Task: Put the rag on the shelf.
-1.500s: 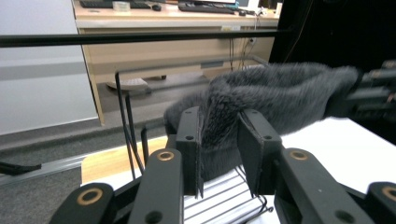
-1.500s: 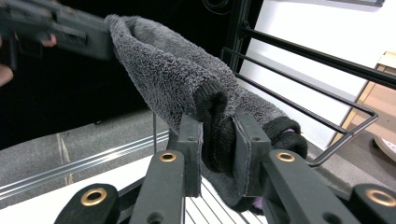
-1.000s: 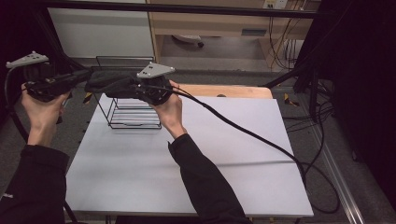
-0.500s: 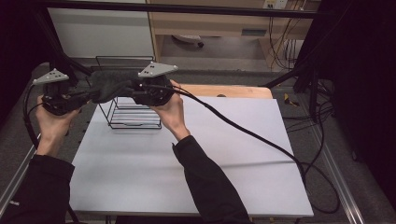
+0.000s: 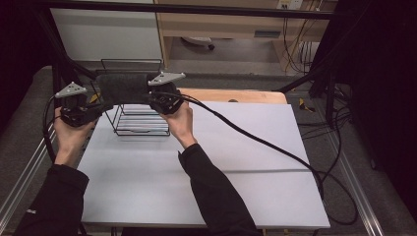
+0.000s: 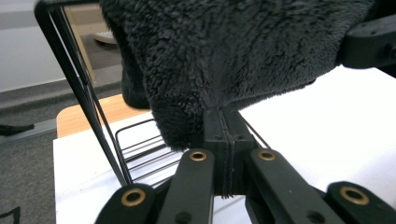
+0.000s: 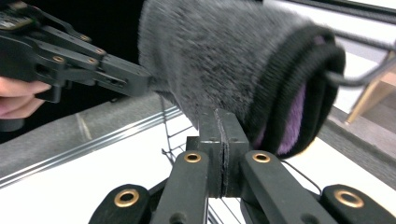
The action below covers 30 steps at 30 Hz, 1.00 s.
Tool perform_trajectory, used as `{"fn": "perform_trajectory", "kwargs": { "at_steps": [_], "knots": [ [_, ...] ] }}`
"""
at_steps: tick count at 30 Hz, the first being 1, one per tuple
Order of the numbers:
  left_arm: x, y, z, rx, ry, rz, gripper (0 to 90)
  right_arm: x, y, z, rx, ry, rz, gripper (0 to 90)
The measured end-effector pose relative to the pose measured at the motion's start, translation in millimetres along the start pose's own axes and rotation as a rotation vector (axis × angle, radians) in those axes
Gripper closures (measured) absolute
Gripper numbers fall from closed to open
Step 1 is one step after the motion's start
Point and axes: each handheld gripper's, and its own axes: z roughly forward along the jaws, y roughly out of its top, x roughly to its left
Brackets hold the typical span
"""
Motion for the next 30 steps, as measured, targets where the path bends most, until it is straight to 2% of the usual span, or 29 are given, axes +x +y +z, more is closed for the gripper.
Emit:
{"fn": "perform_trajectory", "kwargs": {
  "at_steps": [4,6,9,14,16,22,27,30],
  "knots": [
    [2.6,-2.6,7.5,-0.005,0.005,-0.022,89.5,-5.2,-7.8,6.7,0.002,-0.019,0.003,90.0],
    [1.8,-2.8,7.2,-0.003,0.006,-0.016,89.4,-6.9,-9.8,6.9,-0.001,-0.012,0.008,88.4],
    [-0.8,-2.5,2.2,-0.007,0.000,-0.010,88.9,-6.2,-10.1,1.5,-0.015,0.003,-0.001,84.6],
    [-5.1,-4.7,-9.0,-0.013,-0.030,-0.019,81.8,-0.3,-5.1,-15.4,-0.039,0.027,-0.008,72.7],
    [-6.7,-6.1,-12.8,-0.015,-0.042,-0.028,76.5,1.7,-3.0,-22.7,-0.044,0.030,-0.011,66.5],
    [-15.7,-12.0,-19.1,0.006,-0.041,-0.002,62.9,4.3,-1.7,-48.6,-0.032,0.037,0.006,47.7],
    [-25.1,-21.3,-16.9,0.039,-0.058,0.019,44.5,-1.7,-10.3,-71.9,-0.019,0.015,0.023,31.5],
    [-30.2,-28.6,-13.0,0.049,-0.069,0.018,35.0,-7.3,-18.1,-86.6,-0.009,0.000,0.035,23.0]
  ]
}}
